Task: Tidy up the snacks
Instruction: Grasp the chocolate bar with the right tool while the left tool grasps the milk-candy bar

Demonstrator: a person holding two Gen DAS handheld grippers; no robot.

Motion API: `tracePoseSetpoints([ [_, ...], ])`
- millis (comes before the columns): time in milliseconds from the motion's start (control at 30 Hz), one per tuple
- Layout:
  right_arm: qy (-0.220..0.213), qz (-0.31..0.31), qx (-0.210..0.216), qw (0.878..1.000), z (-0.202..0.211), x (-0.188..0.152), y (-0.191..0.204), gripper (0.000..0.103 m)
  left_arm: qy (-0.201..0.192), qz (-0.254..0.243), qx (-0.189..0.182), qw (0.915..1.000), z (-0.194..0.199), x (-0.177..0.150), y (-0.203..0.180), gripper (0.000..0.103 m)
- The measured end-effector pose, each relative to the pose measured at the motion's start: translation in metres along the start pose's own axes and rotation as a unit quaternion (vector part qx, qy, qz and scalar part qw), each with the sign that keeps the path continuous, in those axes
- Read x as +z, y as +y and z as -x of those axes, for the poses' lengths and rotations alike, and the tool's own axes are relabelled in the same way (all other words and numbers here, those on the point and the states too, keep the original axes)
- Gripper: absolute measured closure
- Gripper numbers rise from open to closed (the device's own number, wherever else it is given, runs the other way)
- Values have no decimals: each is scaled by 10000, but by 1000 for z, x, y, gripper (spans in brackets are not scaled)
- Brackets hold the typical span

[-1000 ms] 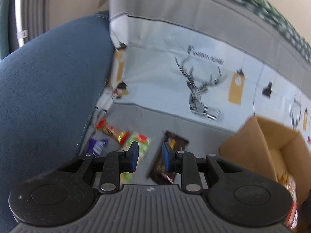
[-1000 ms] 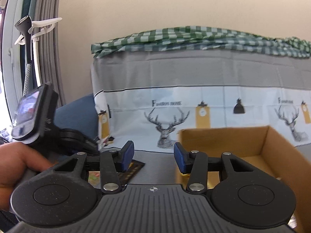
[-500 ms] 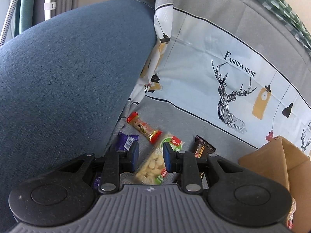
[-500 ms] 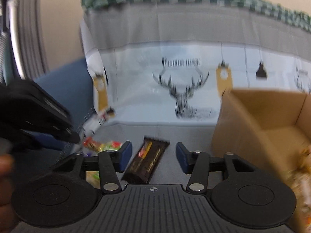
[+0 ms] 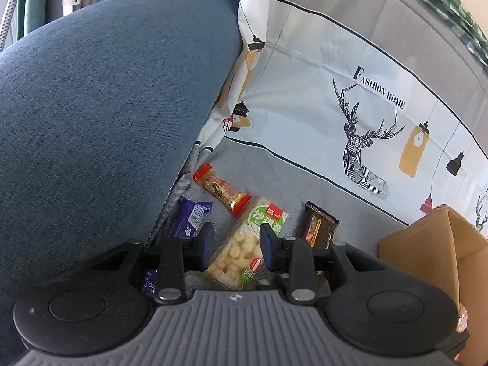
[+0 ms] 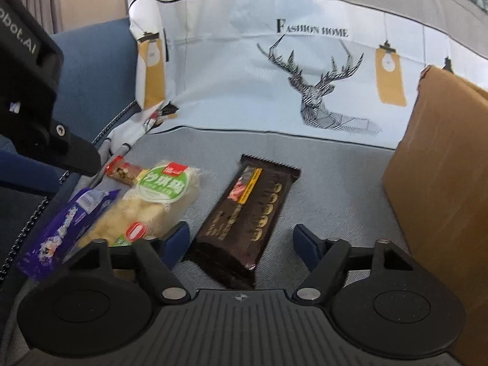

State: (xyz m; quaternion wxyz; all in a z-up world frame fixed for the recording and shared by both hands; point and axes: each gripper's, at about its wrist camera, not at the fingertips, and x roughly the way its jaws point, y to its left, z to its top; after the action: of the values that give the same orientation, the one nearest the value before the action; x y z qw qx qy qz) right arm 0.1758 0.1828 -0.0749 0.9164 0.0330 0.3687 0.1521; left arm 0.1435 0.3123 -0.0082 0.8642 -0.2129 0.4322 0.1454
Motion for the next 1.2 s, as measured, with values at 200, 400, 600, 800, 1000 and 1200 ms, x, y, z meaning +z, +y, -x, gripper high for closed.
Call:
tracePoseSetpoints([
  [200, -96, -134, -111, 9998, 10, -1, -9, 62, 16, 22, 16, 10000, -3, 0, 0, 66],
  [400, -184, -316, -508, 9980, 26, -11, -8, 62, 52, 28, -13, 10000, -5, 0, 1, 66],
  [600, 6, -383, -558, 9977, 28, -15, -6, 58, 149, 21, -68, 9999, -10, -2, 1, 62],
  [800, -36, -433, -592, 9973, 22, -13, -10, 56, 390, -231, -53, 9990, -25, -6, -10, 37],
  [1000, -77, -474, -530, 9974, 23, -14, -9, 62, 474, -409, 60, 9980, -37, -8, -18, 26],
  [1200, -64, -564, -555, 9968, 24, -14, -14, 62, 709, -493, 128, 9962, -52, -13, -23, 26],
])
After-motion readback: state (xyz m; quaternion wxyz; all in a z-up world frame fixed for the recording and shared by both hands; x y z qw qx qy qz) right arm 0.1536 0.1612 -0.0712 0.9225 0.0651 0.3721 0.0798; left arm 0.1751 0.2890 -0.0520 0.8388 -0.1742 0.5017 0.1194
